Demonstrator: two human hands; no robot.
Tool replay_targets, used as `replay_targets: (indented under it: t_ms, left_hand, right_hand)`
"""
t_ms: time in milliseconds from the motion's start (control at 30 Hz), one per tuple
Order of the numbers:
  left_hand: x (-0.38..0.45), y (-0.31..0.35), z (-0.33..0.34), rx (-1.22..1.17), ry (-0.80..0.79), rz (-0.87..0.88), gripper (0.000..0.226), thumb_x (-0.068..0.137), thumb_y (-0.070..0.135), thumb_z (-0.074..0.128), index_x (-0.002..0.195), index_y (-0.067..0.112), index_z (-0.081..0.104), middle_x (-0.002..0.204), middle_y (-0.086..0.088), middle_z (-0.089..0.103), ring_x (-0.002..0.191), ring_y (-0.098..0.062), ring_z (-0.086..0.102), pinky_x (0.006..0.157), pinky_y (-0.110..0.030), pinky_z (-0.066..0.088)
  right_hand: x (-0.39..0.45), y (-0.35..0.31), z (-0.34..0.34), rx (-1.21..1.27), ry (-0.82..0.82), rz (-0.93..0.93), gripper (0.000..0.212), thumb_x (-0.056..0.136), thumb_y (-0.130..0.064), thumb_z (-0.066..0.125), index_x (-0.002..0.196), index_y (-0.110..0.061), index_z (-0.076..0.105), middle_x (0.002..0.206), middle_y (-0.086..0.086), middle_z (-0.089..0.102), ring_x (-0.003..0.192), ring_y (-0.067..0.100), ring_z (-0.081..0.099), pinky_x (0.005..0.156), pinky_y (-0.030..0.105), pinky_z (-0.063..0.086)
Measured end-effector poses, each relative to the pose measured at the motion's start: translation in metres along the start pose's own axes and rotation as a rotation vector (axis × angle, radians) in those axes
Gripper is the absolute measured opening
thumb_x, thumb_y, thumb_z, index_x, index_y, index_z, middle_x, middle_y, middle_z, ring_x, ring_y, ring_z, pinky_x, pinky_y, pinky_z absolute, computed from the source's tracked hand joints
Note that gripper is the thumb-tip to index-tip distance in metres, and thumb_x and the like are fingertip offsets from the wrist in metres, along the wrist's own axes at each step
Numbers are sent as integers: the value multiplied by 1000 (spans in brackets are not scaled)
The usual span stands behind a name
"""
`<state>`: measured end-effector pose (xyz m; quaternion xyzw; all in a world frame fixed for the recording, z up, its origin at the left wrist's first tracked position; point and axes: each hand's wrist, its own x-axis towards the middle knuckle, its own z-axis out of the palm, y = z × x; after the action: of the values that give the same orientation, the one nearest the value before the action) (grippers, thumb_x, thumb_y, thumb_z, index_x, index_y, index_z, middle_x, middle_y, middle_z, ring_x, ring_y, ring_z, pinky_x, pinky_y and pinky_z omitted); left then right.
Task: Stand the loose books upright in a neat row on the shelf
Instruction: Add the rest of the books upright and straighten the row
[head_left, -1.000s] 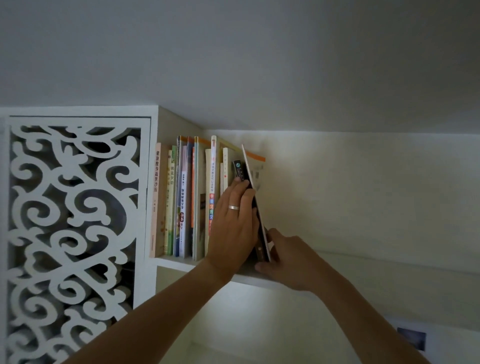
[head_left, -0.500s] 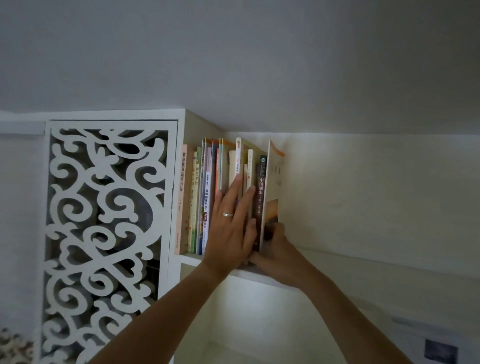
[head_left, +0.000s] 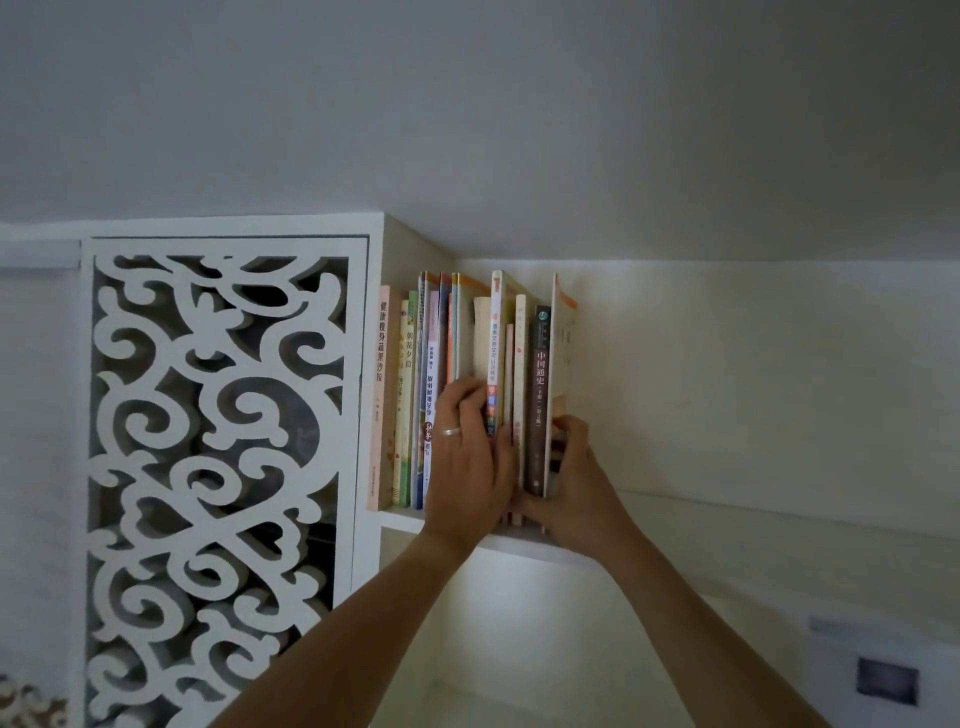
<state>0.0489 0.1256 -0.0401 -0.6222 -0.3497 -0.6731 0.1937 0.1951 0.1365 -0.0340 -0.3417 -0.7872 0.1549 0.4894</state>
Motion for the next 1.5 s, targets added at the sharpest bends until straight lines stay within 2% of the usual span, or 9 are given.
replay_targets:
  t_ms: [167, 333, 433, 567, 733, 967, 1133, 1400, 1500]
  left_hand:
    - [0, -1, 0, -37, 13, 15, 26, 105, 20, 47, 126, 7, 52, 142, 1, 38, 130, -21, 49, 106, -44, 51]
    - [-1, 0, -1, -108, 35, -6, 22, 102, 11, 54, 123, 5, 53, 145, 0, 35, 136, -17, 44, 114, -43, 46]
    - [0, 4, -7, -129, 97, -34, 19, 99, 9, 57, 117, 5, 53, 143, -8, 39, 136, -19, 43, 116, -29, 40]
    - [4, 29, -14, -73, 66, -191, 23, 92, 8, 65, 111, 7, 52, 123, -8, 49, 102, -9, 54, 85, -3, 45]
    - [21, 44, -19, 122, -63, -348, 29, 97, 23, 65, 122, 15, 53, 122, -4, 57, 99, -5, 49, 92, -26, 54]
    - [17, 60, -25, 36, -23, -406, 24, 96, 18, 60, 117, 15, 48, 114, -6, 60, 94, -15, 64, 80, -32, 63]
    - [25, 64, -36, 354, -211, -363, 32, 102, 31, 56, 130, 15, 56, 119, -7, 68, 106, -23, 69, 92, -37, 59]
    - [29, 78, -33, 346, -309, -346, 84, 105, 30, 54, 164, 28, -5, 128, -6, 66, 104, -21, 71, 88, -36, 59]
    - [22, 70, -24, 211, -268, -386, 93, 97, 24, 67, 161, 36, 2, 123, -7, 65, 102, -24, 71, 86, -43, 63]
  right_hand:
    - [-3, 5, 4, -13, 49, 47, 88, 79, -26, 87, 139, -34, 22, 134, -2, 57, 119, 16, 63, 94, 29, 58]
    - [-3, 3, 6, -76, 175, 101, 104, 61, -75, 81, 144, -38, 29, 134, -2, 56, 117, 19, 64, 93, 46, 60]
    - [-5, 4, 5, -123, 181, 59, 94, 66, -60, 79, 144, -33, 32, 130, -1, 56, 115, 19, 63, 92, 43, 60]
    - [-6, 4, 5, -129, 202, 54, 91, 69, -68, 78, 142, -35, 36, 129, -7, 58, 111, 14, 64, 90, 39, 60]
    - [-7, 4, 5, -196, 216, 16, 88, 73, -73, 71, 145, -34, 38, 125, -7, 57, 108, 13, 63, 89, 44, 61]
    - [-11, 0, 6, -258, 194, 24, 96, 73, -81, 55, 151, -30, 34, 132, -5, 54, 116, 15, 57, 94, 43, 57]
    - [-14, -5, 6, -287, 215, 31, 99, 75, -88, 42, 153, -28, 33, 128, -1, 55, 113, 19, 59, 90, 46, 58]
    - [-13, -3, 6, -297, 189, 65, 96, 77, -83, 48, 154, -31, 28, 130, 0, 55, 114, 20, 60, 90, 48, 58]
    - [-14, -3, 6, -279, 172, 68, 99, 74, -83, 46, 156, -29, 26, 133, 2, 54, 117, 21, 59, 93, 49, 57]
